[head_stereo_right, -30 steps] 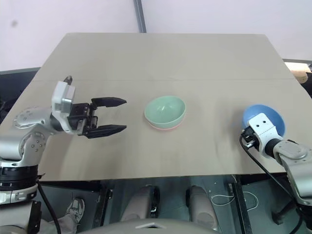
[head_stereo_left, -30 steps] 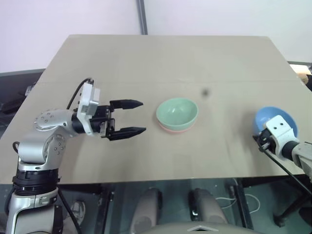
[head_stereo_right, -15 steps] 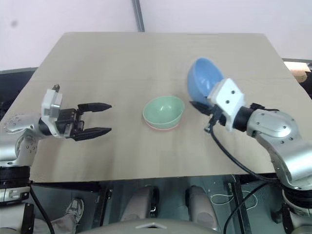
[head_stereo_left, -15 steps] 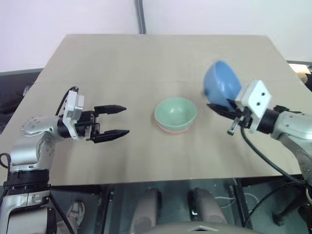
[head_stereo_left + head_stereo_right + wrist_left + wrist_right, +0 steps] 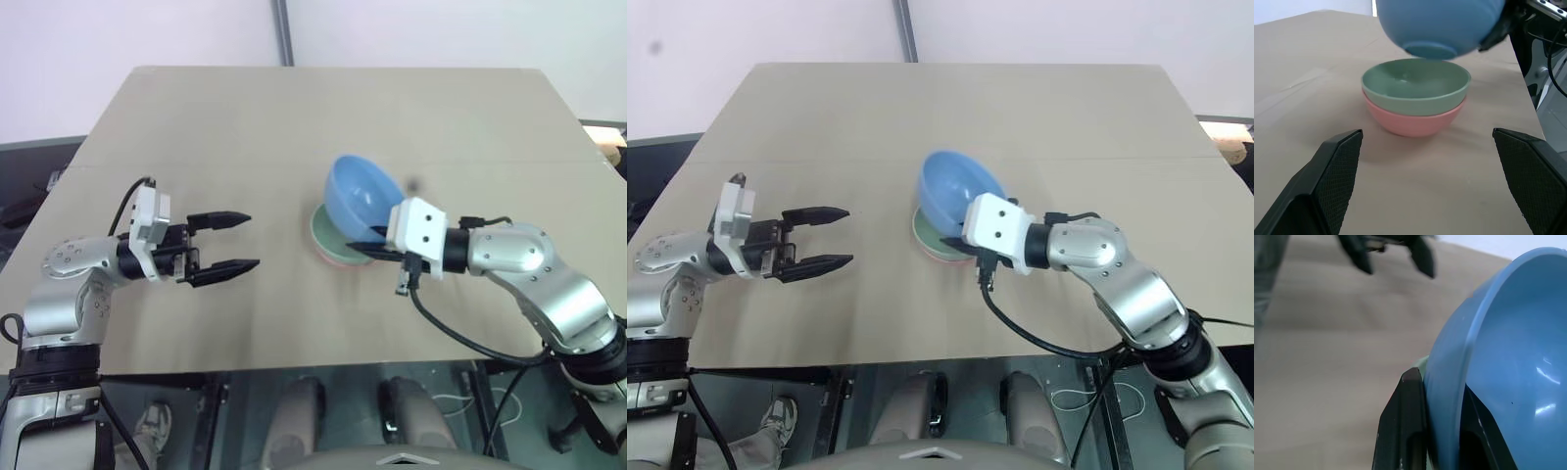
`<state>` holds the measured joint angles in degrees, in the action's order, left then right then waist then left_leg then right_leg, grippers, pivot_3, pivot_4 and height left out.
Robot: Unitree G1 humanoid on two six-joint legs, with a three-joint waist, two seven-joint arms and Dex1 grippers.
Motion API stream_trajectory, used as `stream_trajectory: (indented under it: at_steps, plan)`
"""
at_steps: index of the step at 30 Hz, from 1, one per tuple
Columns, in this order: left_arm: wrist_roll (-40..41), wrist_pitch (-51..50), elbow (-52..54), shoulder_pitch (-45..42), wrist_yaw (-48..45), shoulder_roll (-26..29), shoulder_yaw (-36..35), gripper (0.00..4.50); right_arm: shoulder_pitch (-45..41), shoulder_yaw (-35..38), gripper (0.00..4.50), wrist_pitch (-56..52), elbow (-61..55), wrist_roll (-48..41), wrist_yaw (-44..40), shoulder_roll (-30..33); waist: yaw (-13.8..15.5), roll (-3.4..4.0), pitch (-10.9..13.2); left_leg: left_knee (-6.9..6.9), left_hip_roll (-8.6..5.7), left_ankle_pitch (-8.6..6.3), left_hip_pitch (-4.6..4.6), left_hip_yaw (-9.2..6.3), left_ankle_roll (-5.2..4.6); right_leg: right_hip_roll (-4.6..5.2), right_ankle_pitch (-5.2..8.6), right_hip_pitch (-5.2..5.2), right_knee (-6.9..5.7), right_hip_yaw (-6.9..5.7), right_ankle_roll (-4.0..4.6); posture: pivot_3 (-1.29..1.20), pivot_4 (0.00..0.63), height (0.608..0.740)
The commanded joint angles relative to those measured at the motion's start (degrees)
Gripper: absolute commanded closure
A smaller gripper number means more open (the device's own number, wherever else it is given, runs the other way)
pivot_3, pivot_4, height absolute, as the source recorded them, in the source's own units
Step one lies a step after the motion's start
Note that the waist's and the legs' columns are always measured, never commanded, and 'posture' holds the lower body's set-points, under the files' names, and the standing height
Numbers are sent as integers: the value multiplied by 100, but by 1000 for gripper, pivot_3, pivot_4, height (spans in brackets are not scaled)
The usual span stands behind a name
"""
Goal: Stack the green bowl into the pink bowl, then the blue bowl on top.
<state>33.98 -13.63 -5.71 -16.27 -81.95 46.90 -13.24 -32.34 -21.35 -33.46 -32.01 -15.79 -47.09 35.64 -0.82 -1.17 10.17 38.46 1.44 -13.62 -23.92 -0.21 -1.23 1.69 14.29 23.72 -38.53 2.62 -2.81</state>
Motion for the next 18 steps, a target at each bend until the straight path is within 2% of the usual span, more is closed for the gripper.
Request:
stream_trajectory:
  at_steps: [1, 4, 5, 6, 7, 12, 16, 17, 18]
  plan:
    - [117, 8, 228, 2, 81, 9, -153, 0, -223, -14, 4483, 240, 133, 104, -216, -33, 0, 0, 0, 0, -1, 0, 0, 1, 0, 2, 0, 0, 1, 0, -1, 0, 150, 740]
    - [125, -4, 299, 27, 144, -18, -135, 0, -374, -87, 4483, 339, 684, 350, -137, -183, -6, 0, 0, 0, -3, 0, 0, 2, 0, 3, 0, 0, 1, 0, 0, 0, 150, 740]
    - [132, -13, 327, 37, 165, -26, -133, 0, -392, -75, 3443, 398, 780, 389, -149, -221, -6, 0, 0, 0, -3, 0, 1, 2, 0, 3, 0, 0, -1, 0, 0, 0, 150, 740]
    - [141, -25, 363, 53, 189, -35, -134, 0, -386, -48, 3300, 472, 804, 456, -107, -253, -4, 0, 0, 0, -3, 0, 2, 1, 0, 2, 0, 0, -1, 0, 1, 0, 150, 740]
    - [150, -35, 392, 67, 215, -45, -141, 0, -370, -23, 2682, 547, 800, 525, -64, -280, -3, 0, 0, -1, -3, 0, 2, 0, 0, 1, 0, 0, -2, -1, 1, 0, 150, 740]
    - [229, -147, 514, 132, 413, -114, -219, 0, -183, 231, 349, 155, 185, 249, -115, -261, -2, 0, 0, -7, -3, 0, 1, -1, 0, 3, -1, 1, 0, -1, -2, 0, 150, 740]
    - [226, -163, 644, 137, 847, -259, -270, 0, 21, 834, 349, -190, -197, -109, 171, -335, 5, 0, 0, -8, -3, 0, 1, -3, 0, 7, -2, 0, 0, -2, -3, 0, 150, 740]
    - [259, -180, 708, 180, 908, -285, -296, 0, 90, 1092, 349, -329, -254, -289, 220, -328, 7, 0, 0, -8, -5, 0, 0, -5, 0, 9, -2, 0, 0, -4, -3, 0, 150, 740]
    - [356, -290, 881, 306, 971, -305, -332, 0, 277, 1547, 156, -585, -413, -652, 265, -302, 13, -2, -1, -8, -5, 0, 1, -5, 0, 10, -2, -1, -1, -4, -3, 0, 150, 740]
